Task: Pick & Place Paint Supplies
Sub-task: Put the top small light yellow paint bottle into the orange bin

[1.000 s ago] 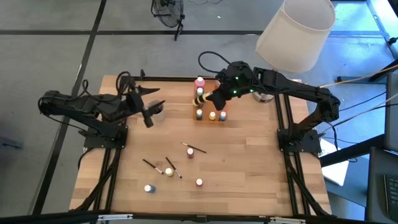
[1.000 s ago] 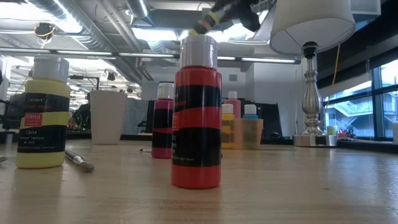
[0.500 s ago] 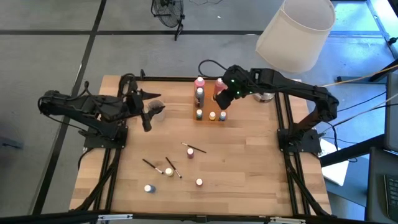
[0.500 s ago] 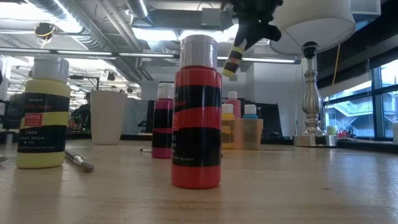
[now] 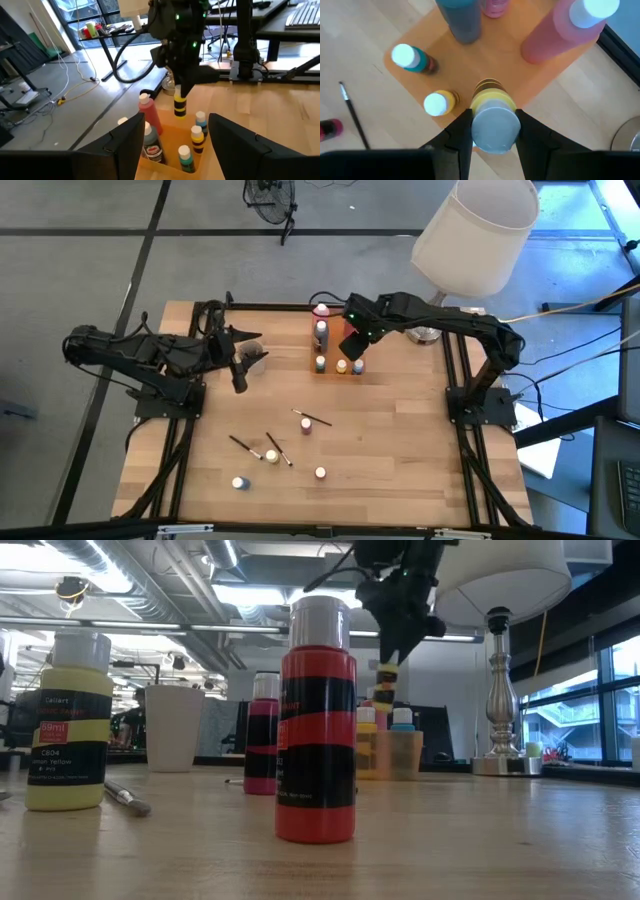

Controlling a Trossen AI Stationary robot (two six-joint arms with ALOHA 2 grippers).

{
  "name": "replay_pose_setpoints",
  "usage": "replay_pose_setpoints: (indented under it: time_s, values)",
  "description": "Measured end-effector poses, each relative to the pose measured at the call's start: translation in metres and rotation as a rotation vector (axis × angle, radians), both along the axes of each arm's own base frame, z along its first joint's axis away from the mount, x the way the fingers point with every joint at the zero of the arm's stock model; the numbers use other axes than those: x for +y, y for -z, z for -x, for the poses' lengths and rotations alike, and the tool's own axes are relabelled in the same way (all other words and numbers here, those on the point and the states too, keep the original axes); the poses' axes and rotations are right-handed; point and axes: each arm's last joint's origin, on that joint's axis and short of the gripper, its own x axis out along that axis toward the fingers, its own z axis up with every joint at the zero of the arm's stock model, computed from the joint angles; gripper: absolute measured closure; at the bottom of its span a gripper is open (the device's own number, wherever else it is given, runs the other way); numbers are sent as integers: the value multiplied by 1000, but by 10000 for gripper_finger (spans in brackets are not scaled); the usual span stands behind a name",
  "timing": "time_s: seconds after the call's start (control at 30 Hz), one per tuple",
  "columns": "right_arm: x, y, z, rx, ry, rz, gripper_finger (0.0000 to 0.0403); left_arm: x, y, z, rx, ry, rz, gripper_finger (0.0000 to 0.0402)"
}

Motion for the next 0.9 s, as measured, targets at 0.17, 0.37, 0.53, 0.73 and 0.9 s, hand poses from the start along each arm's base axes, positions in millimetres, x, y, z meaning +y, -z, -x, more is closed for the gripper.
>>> replay_pose_setpoints:
  time_s: [0.17, 0.37, 0.53, 0.73, 0.9]
  values:
    - [-6, 11, -5, 31, 8, -11, 283, -1, 2, -4, -4, -6, 26, 185]
    - [-13, 25, -11, 58, 12, -44, 283, -3, 5, -5, 34, 50, 38, 186]
    - [-16, 32, -15, 72, 10, -48, 283, -3, 6, -5, 39, 52, 37, 183]
    - [-19, 45, -22, 88, 3, -60, 283, -3, 6, -5, 39, 52, 36, 186]
    - [-20, 52, -25, 104, 0, -84, 283, -3, 6, -5, 41, 52, 35, 187]
